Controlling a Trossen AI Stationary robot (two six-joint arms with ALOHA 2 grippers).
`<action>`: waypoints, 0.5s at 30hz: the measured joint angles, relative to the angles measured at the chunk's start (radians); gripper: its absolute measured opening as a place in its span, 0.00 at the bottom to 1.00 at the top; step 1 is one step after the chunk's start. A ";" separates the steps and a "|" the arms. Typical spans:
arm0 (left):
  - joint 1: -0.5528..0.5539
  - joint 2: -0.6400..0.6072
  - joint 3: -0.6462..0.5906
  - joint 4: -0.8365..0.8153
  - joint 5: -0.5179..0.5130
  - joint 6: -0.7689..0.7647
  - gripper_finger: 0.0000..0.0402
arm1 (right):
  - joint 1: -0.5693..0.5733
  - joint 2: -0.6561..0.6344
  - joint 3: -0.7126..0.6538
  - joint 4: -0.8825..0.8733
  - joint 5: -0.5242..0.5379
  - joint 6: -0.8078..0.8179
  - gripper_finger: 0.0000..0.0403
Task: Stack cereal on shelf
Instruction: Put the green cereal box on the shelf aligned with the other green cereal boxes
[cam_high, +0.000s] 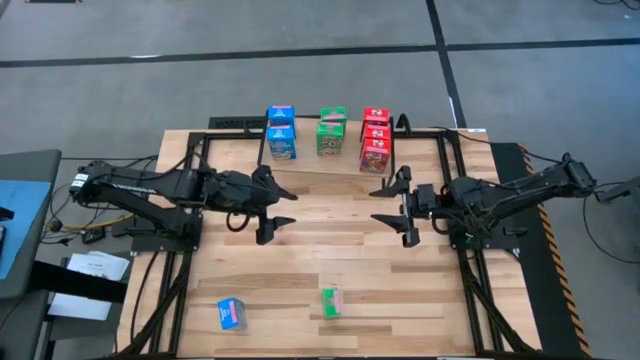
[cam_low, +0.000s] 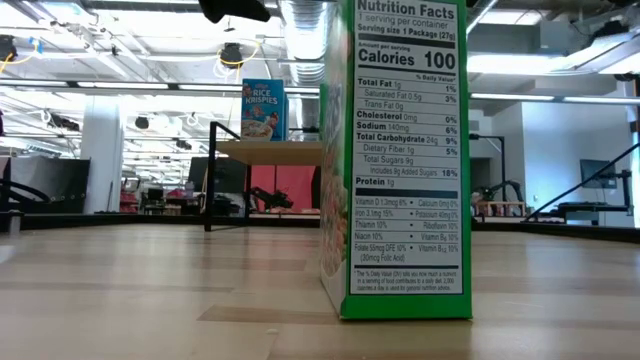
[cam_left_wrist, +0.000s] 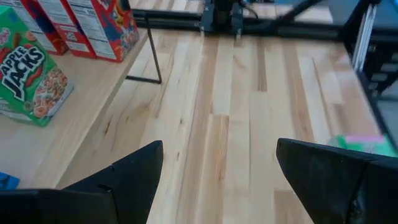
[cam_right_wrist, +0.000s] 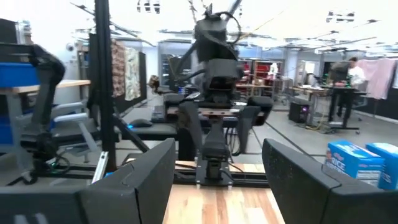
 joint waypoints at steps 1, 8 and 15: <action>0.000 0.000 0.000 -0.011 0.000 0.017 0.76 | 0.001 0.000 0.000 0.001 0.006 0.001 0.66; 0.001 0.000 0.000 -0.029 -0.001 0.047 0.76 | 0.003 0.000 0.000 -0.001 0.031 0.001 0.66; 0.001 0.000 0.000 -0.030 0.000 -0.011 0.76 | 0.002 0.000 0.000 -0.022 0.033 0.000 0.66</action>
